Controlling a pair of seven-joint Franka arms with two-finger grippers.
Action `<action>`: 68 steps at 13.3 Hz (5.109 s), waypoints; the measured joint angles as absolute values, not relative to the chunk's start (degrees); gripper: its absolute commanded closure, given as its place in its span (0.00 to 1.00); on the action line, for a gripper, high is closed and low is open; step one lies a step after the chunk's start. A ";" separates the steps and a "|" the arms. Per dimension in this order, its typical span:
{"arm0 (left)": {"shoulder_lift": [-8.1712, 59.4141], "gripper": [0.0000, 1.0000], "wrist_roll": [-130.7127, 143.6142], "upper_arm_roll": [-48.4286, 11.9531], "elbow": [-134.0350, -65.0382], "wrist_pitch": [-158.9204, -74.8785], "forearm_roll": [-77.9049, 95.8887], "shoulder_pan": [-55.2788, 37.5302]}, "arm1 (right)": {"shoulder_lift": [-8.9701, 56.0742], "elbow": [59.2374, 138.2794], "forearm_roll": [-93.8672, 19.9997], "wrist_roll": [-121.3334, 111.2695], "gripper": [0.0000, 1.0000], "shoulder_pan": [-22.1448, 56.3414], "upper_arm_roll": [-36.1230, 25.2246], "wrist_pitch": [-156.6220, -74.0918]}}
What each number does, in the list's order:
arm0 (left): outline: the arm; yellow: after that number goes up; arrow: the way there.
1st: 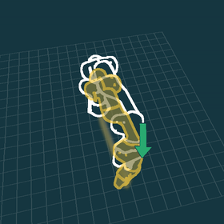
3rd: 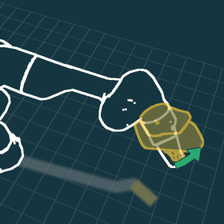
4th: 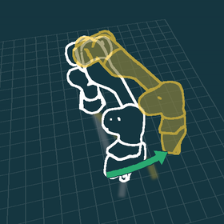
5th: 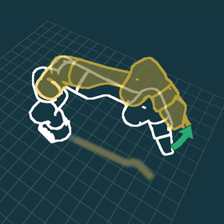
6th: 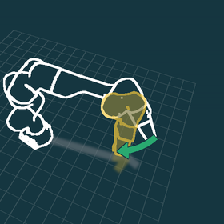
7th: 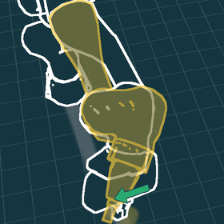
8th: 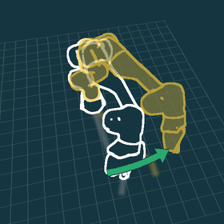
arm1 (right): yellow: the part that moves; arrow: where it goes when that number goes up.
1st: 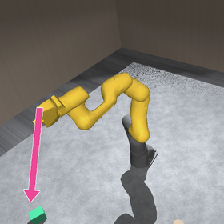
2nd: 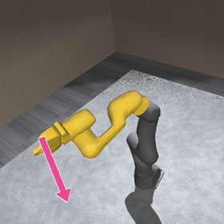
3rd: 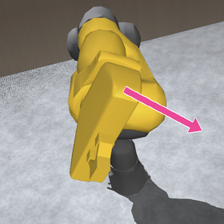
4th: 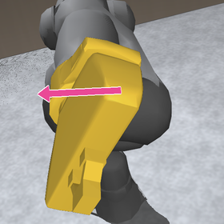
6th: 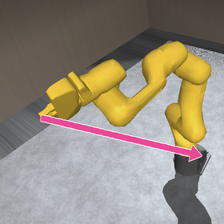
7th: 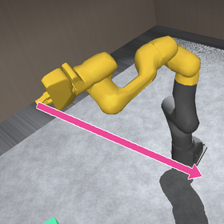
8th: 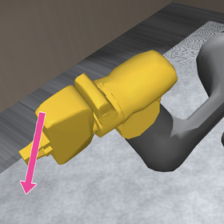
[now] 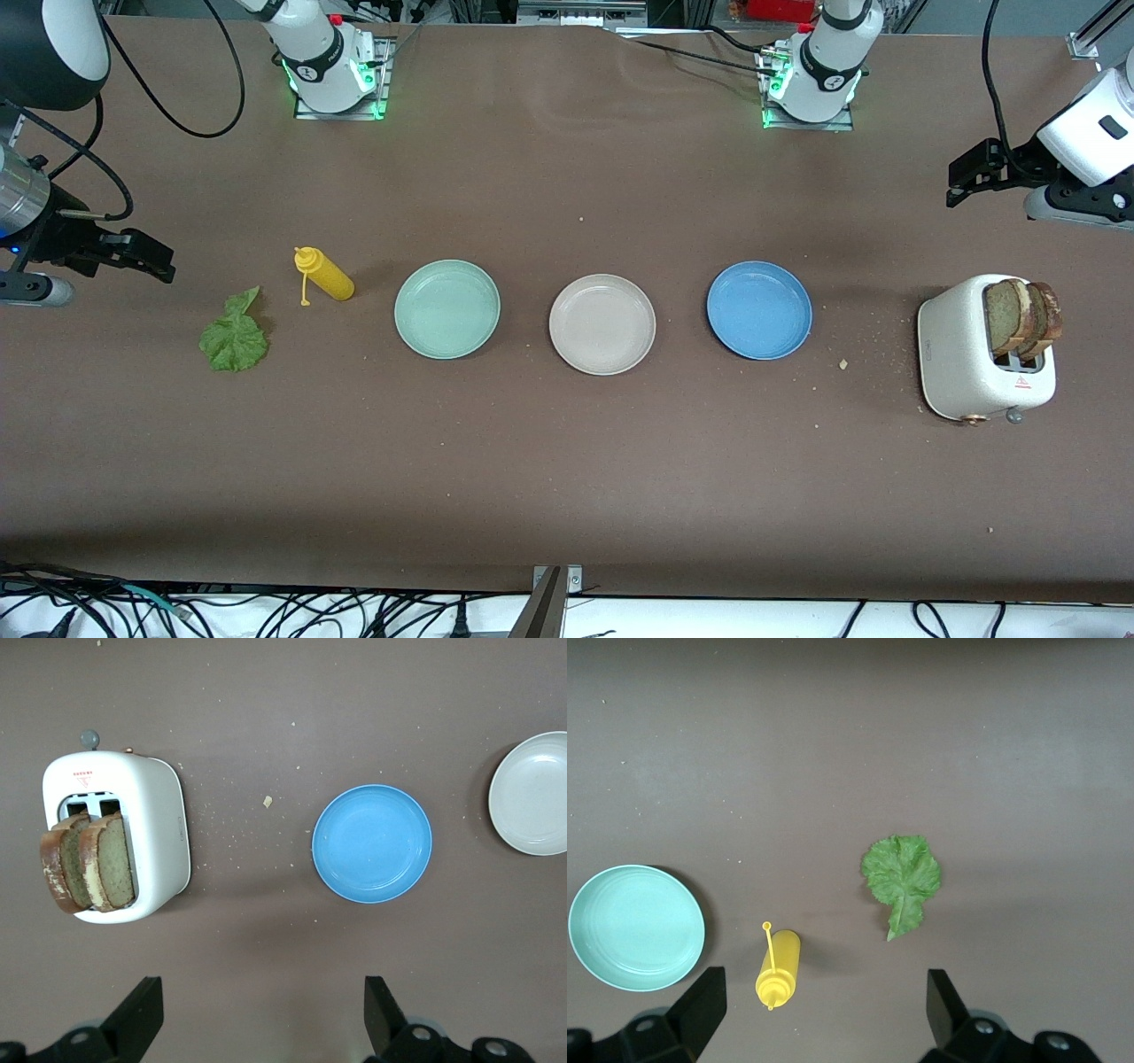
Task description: Make sandwich in beige plate with both arms
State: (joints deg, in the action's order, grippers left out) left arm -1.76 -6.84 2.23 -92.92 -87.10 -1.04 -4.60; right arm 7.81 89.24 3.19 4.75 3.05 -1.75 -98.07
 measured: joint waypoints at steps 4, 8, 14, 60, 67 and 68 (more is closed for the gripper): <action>-1.76 0.00 -6.84 2.22 -92.92 -87.07 -1.12 -4.59 | 7.81 89.25 3.19 4.75 0.00 3.05 -1.75 -98.07; -1.75 0.00 -6.84 2.23 -92.92 -87.05 -1.13 -4.58 | 7.81 89.25 3.19 4.76 0.00 3.05 -1.75 -98.07; -1.23 0.00 -6.84 2.23 -92.92 -87.02 -1.14 -4.58 | 7.81 89.24 3.19 4.77 0.00 3.04 -1.75 -98.09; 11.89 0.00 -18.18 2.99 -92.69 -94.44 -1.21 4.30 | 7.91 89.38 3.19 4.76 0.00 3.03 -1.77 -97.94; 16.84 0.00 -18.20 2.99 -92.84 -102.12 -1.20 9.09 | 7.91 89.40 3.19 4.76 0.00 3.03 -1.77 -97.93; 17.29 0.00 -18.22 2.99 -92.97 -102.83 -1.20 9.63 | 7.91 89.40 3.19 4.76 0.00 3.03 -1.77 -97.93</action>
State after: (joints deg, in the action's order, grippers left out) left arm 17.29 -18.22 2.99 -92.97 -102.83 -1.20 9.63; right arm 7.91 89.40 3.19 4.76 3.03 -1.77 -97.93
